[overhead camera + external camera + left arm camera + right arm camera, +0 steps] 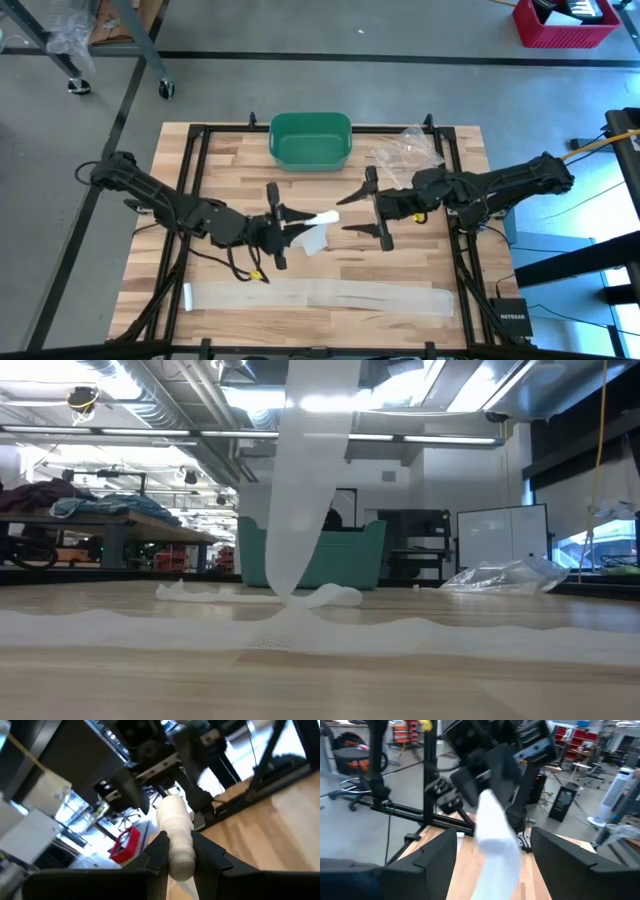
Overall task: Roll bandage
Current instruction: Roll the top white bandage
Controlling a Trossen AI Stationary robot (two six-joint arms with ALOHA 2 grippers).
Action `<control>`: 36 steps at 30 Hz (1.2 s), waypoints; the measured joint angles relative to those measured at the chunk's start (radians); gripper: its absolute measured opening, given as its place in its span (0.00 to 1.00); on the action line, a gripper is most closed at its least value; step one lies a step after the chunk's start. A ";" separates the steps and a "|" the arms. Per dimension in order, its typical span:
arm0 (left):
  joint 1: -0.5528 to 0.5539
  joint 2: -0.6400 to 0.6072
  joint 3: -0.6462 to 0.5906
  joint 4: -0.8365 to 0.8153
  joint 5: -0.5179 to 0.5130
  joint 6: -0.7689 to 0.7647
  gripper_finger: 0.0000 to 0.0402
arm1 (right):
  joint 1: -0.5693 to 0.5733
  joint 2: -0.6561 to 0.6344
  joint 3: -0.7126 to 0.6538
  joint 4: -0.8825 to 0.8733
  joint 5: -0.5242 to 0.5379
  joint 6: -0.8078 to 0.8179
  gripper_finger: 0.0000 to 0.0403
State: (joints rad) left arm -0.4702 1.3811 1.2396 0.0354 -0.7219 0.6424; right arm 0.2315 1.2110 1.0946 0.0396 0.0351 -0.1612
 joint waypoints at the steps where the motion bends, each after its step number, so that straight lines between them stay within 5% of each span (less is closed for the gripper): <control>1: 0.000 0.007 0.000 0.004 -0.004 0.031 0.14 | 0.000 0.005 0.000 0.011 0.009 -0.001 0.63; 15: -0.022 0.035 -0.001 0.070 -0.077 0.399 0.14 | -0.002 0.046 0.001 0.047 0.017 0.026 0.62; 24: -0.021 0.033 -0.001 0.106 -0.078 0.680 0.14 | -0.002 0.052 0.001 0.089 -0.009 0.038 0.44; 36: -0.022 0.033 -0.001 0.107 -0.078 0.812 0.14 | -0.002 0.070 0.001 0.095 -0.028 0.057 0.24</control>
State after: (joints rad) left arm -0.4919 1.4143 1.2388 0.1426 -0.8004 1.4548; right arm 0.2295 1.2812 1.0958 0.1346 0.0074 -0.1042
